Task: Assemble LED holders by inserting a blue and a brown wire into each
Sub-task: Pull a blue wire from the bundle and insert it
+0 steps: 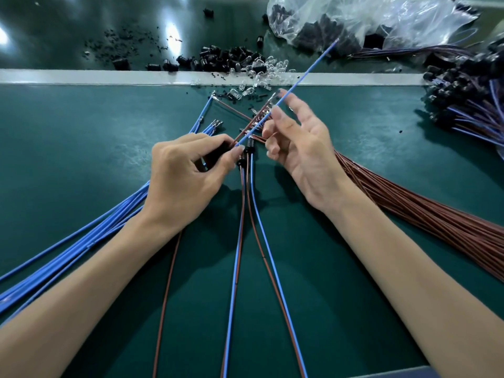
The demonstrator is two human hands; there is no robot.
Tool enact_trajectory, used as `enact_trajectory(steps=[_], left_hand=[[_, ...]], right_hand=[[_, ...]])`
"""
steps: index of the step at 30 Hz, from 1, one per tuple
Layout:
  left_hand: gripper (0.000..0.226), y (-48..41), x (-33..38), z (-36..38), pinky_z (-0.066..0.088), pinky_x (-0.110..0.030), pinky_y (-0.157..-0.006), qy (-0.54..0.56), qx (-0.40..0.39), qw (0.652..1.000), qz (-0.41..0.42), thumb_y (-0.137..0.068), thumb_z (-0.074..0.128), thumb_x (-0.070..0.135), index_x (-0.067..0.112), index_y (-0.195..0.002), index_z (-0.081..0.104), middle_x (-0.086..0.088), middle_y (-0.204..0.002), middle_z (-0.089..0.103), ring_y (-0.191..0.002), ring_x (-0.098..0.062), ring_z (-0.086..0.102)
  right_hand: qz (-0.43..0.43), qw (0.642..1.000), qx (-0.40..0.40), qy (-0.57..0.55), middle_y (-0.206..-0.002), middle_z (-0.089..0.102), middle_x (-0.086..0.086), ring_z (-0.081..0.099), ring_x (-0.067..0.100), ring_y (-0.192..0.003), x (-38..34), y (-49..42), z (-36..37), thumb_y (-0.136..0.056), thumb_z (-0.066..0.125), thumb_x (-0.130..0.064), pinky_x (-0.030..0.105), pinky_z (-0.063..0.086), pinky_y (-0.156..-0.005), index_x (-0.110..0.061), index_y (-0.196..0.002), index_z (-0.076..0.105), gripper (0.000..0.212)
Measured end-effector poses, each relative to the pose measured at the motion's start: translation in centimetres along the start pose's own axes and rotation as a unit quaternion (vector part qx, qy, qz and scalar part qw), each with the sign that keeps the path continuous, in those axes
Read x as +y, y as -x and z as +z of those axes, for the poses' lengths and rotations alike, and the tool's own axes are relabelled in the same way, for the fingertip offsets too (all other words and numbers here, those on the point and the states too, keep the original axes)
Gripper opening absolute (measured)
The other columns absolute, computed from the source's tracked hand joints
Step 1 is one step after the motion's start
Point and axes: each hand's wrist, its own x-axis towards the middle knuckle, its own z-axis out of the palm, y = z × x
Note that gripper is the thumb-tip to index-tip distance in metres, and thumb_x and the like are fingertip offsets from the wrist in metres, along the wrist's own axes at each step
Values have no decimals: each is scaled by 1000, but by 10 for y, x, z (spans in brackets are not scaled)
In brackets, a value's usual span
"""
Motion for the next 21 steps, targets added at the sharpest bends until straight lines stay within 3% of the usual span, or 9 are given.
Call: enact_trajectory(steps=[6, 10, 13, 18, 21], left_hand=[[16, 0, 2, -1, 48, -41, -57, 19, -9, 1000, 8, -86, 69, 20, 5, -88, 74, -9, -67, 67, -55, -26, 56], [18, 0, 3, 0, 52, -32, -63, 33, -10, 999, 1, -86, 69, 22, 6, -92, 74, 4, -75, 69, -61, -13, 62], [17, 0, 2, 1, 49, -30, -59, 38, -11, 999, -8, -88, 67, 24, 9, -87, 74, 7, -71, 68, -58, -13, 59], [19, 1, -1, 2, 45, -41, -53, 27, -24, 999, -15, -87, 67, 28, 11, -85, 75, -6, -65, 69, -54, -27, 57], [16, 1, 0, 1, 45, -38, -54, 25, -20, 999, -13, -87, 68, 25, 10, -85, 74, -4, -64, 68, -53, -21, 55]], right_hand=[[-14, 991, -94, 95, -73, 63, -12, 53, 4, -63, 9, 2, 5, -84, 62, -23, 20, 45, -67, -18, -98, 68, 16], [-49, 991, -70, 106, -70, 64, -10, 56, 3, -61, 11, 1, 4, -85, 62, -23, 19, 44, -63, -21, -81, 72, 11], [-84, 994, -8, 67, -66, 60, -9, 54, 5, -56, 10, -2, 2, -92, 57, -22, 17, 44, -57, -20, -76, 69, 20], [-97, 985, 138, -42, -57, 55, -6, 50, 7, -48, -1, -7, -5, -101, 45, -21, 17, 43, -49, -13, -79, 52, 25], [-45, 996, 73, -23, -63, 59, -7, 53, 6, -52, 0, -6, -3, -101, 45, -20, 17, 44, -52, -15, -83, 56, 21]])
